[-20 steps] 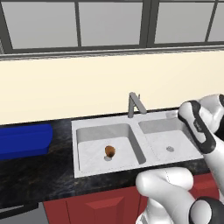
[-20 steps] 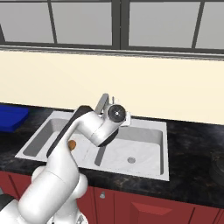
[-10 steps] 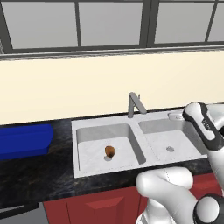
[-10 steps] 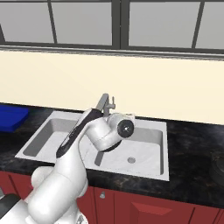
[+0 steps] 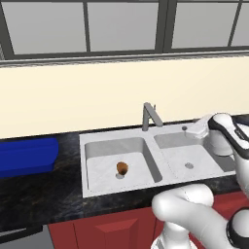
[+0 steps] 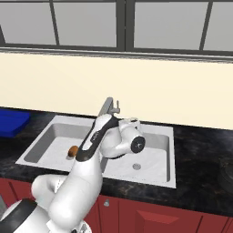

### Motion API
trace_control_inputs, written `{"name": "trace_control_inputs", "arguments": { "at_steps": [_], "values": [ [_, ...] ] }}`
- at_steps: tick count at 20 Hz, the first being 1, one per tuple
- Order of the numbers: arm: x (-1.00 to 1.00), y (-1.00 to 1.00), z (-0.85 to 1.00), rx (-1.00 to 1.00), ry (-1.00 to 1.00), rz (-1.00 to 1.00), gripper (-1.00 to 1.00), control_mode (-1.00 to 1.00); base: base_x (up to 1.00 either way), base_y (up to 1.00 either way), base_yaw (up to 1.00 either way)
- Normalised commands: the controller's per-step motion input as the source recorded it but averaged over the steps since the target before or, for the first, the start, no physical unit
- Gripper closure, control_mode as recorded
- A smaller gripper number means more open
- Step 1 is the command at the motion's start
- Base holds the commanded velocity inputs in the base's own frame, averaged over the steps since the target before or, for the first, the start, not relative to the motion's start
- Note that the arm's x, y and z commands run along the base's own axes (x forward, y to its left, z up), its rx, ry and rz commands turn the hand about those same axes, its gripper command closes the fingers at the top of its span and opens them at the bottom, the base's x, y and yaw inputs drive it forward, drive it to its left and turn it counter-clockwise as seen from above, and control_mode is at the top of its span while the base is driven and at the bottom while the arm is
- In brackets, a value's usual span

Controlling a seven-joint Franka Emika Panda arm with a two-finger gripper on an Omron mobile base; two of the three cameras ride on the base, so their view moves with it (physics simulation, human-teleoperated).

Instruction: Pick up all produce items and place them in the sink. Turn on the sink faucet to wash them. Then turn the sink off and put them in the tray.

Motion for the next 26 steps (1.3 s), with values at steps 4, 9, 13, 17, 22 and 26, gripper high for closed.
{"name": "trace_control_inputs", "arguments": {
  "at_steps": [4,9,13,17,22,26],
  "values": [
    [0.38,0.00,0.00,0.00,0.00,0.17,-1.00,-1.00,0.00,0.00,0.00],
    [0.30,0.00,0.01,0.00,-0.01,0.04,-1.00,-1.00,0.00,0.00,0.00],
    [0.24,0.00,0.00,0.00,-0.04,0.02,-1.00,-1.00,0.00,0.00,0.00],
    [0.33,0.00,0.00,0.00,-0.02,0.03,-1.00,-1.00,0.00,0.00,0.00],
    [0.35,0.02,0.00,0.00,-0.02,0.04,-1.00,-1.00,0.00,0.00,0.00],
    [0.40,0.04,-0.04,0.00,0.00,0.04,-1.00,-1.00,0.00,0.00,0.00]
  ]
}}
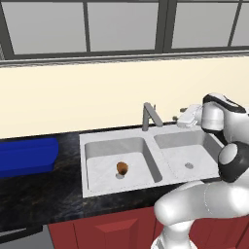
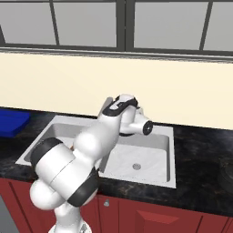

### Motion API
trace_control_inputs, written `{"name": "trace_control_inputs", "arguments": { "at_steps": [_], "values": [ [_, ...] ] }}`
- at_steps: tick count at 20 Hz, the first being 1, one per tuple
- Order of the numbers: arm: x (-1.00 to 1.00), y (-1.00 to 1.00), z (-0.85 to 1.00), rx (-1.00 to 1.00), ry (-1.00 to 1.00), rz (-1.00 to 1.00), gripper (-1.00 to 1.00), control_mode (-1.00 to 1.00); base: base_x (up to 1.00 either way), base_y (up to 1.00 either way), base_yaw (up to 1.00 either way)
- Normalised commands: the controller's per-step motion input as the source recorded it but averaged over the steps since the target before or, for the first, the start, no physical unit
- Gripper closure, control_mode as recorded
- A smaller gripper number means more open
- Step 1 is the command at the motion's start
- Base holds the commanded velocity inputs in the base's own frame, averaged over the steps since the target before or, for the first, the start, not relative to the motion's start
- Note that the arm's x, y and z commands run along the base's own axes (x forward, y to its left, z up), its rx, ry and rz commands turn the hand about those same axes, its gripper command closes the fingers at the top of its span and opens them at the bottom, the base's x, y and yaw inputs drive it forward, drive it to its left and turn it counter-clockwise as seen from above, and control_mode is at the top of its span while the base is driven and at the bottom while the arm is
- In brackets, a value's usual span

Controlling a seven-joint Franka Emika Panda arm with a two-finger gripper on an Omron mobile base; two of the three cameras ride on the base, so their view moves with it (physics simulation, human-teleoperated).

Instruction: Pick up all produce items and place them in the sink. Turn on the sink faucet to wash them. Then turn the sink off and put them in the tray.

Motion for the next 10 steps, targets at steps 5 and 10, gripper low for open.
{"name": "trace_control_inputs", "arguments": {
  "at_steps": [5,10],
  "values": [
    [0.44,0.06,-0.14,0.00,0.00,0.04,-1.00,-1.00,0.00,0.00,0.00],
    [0.44,0.07,-0.16,0.00,-0.02,0.06,-1.00,-1.00,0.00,0.00,0.00]
  ]
}}
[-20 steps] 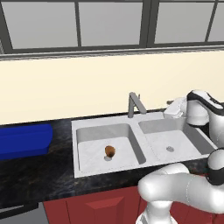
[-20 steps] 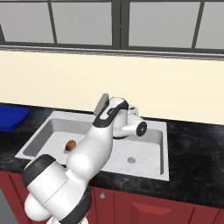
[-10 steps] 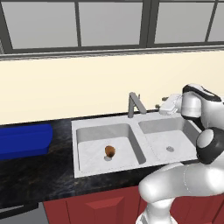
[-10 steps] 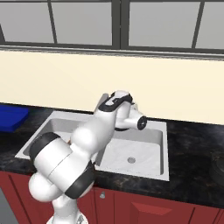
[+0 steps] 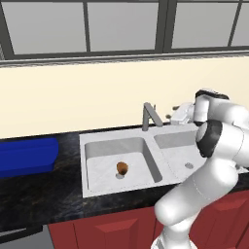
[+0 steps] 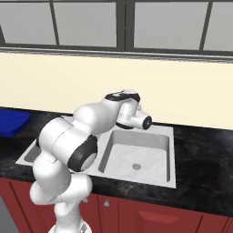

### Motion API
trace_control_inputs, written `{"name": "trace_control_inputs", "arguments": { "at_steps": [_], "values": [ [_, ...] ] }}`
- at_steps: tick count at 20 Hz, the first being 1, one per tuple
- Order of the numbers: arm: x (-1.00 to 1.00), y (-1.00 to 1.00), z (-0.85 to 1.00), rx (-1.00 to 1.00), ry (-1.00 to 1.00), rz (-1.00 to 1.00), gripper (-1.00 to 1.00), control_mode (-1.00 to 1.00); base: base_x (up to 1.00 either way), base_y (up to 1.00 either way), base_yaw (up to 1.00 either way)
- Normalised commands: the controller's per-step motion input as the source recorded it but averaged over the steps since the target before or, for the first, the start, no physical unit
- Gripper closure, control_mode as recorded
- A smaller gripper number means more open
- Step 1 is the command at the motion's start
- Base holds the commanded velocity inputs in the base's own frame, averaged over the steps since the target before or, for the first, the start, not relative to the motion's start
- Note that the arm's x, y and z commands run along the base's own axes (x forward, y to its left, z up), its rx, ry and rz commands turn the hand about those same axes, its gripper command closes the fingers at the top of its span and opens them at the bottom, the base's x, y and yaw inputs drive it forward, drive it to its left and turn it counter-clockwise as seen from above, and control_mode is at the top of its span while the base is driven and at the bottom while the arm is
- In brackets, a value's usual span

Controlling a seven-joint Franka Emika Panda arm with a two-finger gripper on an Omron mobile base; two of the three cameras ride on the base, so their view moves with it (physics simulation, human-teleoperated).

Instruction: Pick up all produce items and place them in the sink. Turn on the sink faucet to wash them. Then turn the sink off and put them in the tray.

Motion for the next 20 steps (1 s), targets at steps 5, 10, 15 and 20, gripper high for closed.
{"name": "trace_control_inputs", "arguments": {
  "at_steps": [5,10,15,20],
  "values": [
    [0.41,0.03,-0.09,0.00,-0.04,0.07,-1.00,-1.00,0.00,0.00,0.00],
    [0.41,0.01,-0.11,0.00,-0.05,0.08,-1.00,-1.00,0.00,0.00,0.00],
    [0.47,0.03,-0.19,0.00,-0.02,0.10,-1.00,-1.00,0.00,0.00,0.00],
    [0.49,0.02,-0.15,0.00,-0.01,0.10,-1.00,-1.00,0.00,0.00,0.00]
  ]
}}
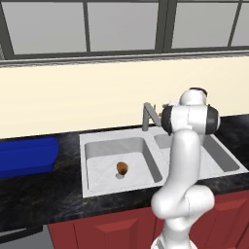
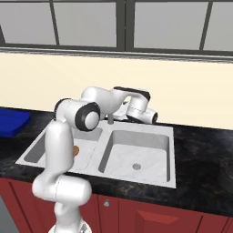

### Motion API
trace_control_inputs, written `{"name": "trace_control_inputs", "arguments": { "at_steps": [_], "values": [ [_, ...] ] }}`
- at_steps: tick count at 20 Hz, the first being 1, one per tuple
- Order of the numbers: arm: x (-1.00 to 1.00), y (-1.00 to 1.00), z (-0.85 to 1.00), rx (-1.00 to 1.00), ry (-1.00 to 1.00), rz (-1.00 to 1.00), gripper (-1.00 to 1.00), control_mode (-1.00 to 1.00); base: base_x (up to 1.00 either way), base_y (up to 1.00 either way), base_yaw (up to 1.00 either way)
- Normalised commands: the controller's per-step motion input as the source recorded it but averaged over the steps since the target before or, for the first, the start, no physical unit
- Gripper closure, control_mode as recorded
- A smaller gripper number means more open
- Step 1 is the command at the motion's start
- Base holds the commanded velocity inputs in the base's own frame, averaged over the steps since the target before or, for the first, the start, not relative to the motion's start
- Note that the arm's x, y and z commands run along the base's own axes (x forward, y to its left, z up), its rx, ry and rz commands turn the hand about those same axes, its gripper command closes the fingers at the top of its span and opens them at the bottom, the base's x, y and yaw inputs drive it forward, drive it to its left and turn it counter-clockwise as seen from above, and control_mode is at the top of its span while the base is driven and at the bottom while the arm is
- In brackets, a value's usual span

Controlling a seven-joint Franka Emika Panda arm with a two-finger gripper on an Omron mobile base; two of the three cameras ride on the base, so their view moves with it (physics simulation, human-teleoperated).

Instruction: Pick up all produce items and place them in the sink. Turn on the sink faucet to wash them. Then turn the sink off and put them in the tray.

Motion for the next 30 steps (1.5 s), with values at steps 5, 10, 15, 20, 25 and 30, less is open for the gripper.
{"name": "trace_control_inputs", "arguments": {
  "at_steps": [5,10,15,20,25,30],
  "values": [
    [0.45,0.05,-0.07,0.00,0.00,0.09,-1.00,-1.00,0.00,0.00,0.00],
    [0.40,0.19,-0.06,0.00,0.00,0.08,-1.00,-1.00,0.00,0.00,0.00],
    [0.24,0.28,-0.08,0.00,0.00,0.08,-1.00,-1.00,0.00,0.00,0.00],
    [0.18,0.20,-0.12,0.00,0.00,0.09,-1.00,-1.00,0.00,0.00,0.00],
    [0.08,0.20,-0.04,0.00,0.00,0.09,-1.00,-1.00,0.00,0.00,0.00],
    [0.14,0.31,0.00,0.00,0.00,0.07,-1.00,-1.00,0.00,0.00,0.00]
  ]
}}
